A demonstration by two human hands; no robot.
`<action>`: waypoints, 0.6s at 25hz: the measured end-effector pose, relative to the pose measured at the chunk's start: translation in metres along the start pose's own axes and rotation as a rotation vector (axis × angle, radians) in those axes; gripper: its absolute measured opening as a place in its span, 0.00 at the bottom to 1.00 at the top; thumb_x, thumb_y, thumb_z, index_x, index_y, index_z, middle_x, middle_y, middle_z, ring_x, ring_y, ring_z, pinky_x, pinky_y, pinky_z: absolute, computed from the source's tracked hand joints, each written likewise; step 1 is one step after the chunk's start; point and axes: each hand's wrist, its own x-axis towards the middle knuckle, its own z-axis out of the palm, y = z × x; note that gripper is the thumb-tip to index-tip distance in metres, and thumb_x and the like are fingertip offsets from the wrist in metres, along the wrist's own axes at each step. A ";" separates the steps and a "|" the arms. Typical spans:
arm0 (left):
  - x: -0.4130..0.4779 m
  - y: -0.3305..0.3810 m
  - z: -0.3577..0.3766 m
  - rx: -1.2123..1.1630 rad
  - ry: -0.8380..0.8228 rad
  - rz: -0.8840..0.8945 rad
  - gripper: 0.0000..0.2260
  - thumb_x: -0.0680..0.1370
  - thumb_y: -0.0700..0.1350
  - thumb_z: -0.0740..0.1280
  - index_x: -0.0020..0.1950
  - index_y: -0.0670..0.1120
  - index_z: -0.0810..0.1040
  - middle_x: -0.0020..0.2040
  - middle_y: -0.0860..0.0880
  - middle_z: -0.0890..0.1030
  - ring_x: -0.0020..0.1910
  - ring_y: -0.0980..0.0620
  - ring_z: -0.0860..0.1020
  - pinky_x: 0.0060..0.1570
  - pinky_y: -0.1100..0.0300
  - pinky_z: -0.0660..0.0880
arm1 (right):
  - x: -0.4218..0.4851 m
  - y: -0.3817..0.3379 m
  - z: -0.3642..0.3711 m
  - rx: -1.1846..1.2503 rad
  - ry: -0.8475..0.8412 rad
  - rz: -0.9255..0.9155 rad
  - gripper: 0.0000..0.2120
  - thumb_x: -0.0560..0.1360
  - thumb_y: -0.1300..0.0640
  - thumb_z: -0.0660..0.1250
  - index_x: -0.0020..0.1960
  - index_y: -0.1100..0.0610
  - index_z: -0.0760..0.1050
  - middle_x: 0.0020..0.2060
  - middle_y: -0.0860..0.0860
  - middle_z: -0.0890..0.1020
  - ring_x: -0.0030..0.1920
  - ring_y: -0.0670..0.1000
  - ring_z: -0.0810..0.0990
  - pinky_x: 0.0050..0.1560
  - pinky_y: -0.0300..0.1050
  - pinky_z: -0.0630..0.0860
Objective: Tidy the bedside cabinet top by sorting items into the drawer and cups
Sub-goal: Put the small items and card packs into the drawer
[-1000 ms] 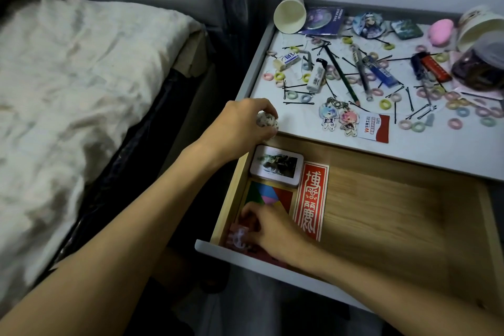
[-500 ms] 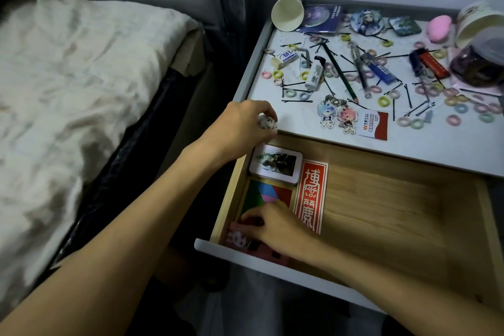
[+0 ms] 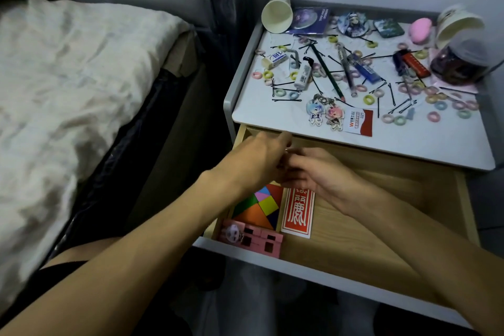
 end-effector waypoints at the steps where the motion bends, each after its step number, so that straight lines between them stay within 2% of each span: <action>1: -0.001 0.003 0.003 0.034 -0.014 0.017 0.19 0.74 0.47 0.72 0.59 0.44 0.70 0.52 0.41 0.81 0.51 0.39 0.80 0.46 0.47 0.77 | 0.000 0.002 0.000 -0.021 0.030 0.005 0.04 0.78 0.62 0.65 0.48 0.61 0.79 0.36 0.53 0.84 0.38 0.49 0.83 0.40 0.40 0.80; 3: -0.003 0.008 0.006 0.099 -0.037 0.085 0.21 0.74 0.49 0.72 0.62 0.44 0.68 0.53 0.42 0.81 0.51 0.39 0.80 0.45 0.49 0.77 | 0.002 0.006 -0.003 -0.015 0.075 0.036 0.04 0.77 0.62 0.66 0.46 0.60 0.79 0.35 0.53 0.84 0.38 0.49 0.83 0.40 0.41 0.79; 5: -0.005 0.005 0.000 0.133 -0.095 0.095 0.22 0.75 0.52 0.71 0.64 0.46 0.69 0.56 0.45 0.80 0.53 0.43 0.80 0.44 0.55 0.75 | 0.003 0.010 -0.011 -0.017 0.067 0.079 0.05 0.77 0.63 0.67 0.51 0.62 0.79 0.40 0.55 0.85 0.41 0.51 0.84 0.42 0.41 0.80; 8: -0.007 -0.015 -0.014 0.213 -0.154 -0.148 0.23 0.73 0.58 0.71 0.64 0.50 0.71 0.58 0.48 0.80 0.55 0.46 0.79 0.44 0.56 0.73 | -0.002 0.026 -0.022 -0.310 -0.075 0.163 0.12 0.76 0.60 0.68 0.59 0.61 0.77 0.50 0.57 0.84 0.47 0.51 0.83 0.46 0.40 0.80; 11: -0.005 -0.033 -0.019 0.220 -0.171 -0.394 0.13 0.77 0.55 0.67 0.52 0.48 0.71 0.48 0.48 0.78 0.42 0.50 0.76 0.35 0.58 0.68 | -0.008 0.054 -0.013 -0.687 -0.328 0.218 0.14 0.76 0.57 0.69 0.60 0.58 0.75 0.54 0.54 0.80 0.49 0.50 0.82 0.48 0.40 0.79; 13: -0.002 -0.035 -0.014 0.105 -0.228 -0.453 0.08 0.78 0.52 0.66 0.48 0.49 0.70 0.41 0.51 0.74 0.35 0.55 0.72 0.30 0.61 0.64 | -0.005 0.066 -0.003 -0.901 -0.423 0.161 0.16 0.76 0.56 0.69 0.62 0.56 0.75 0.53 0.50 0.80 0.51 0.48 0.80 0.50 0.40 0.78; 15: 0.000 -0.034 -0.008 0.062 -0.265 -0.456 0.06 0.78 0.50 0.66 0.47 0.48 0.72 0.37 0.51 0.72 0.33 0.56 0.71 0.28 0.62 0.63 | -0.002 0.065 0.006 -0.999 -0.441 0.110 0.16 0.76 0.55 0.70 0.63 0.55 0.75 0.52 0.47 0.80 0.50 0.46 0.79 0.51 0.39 0.76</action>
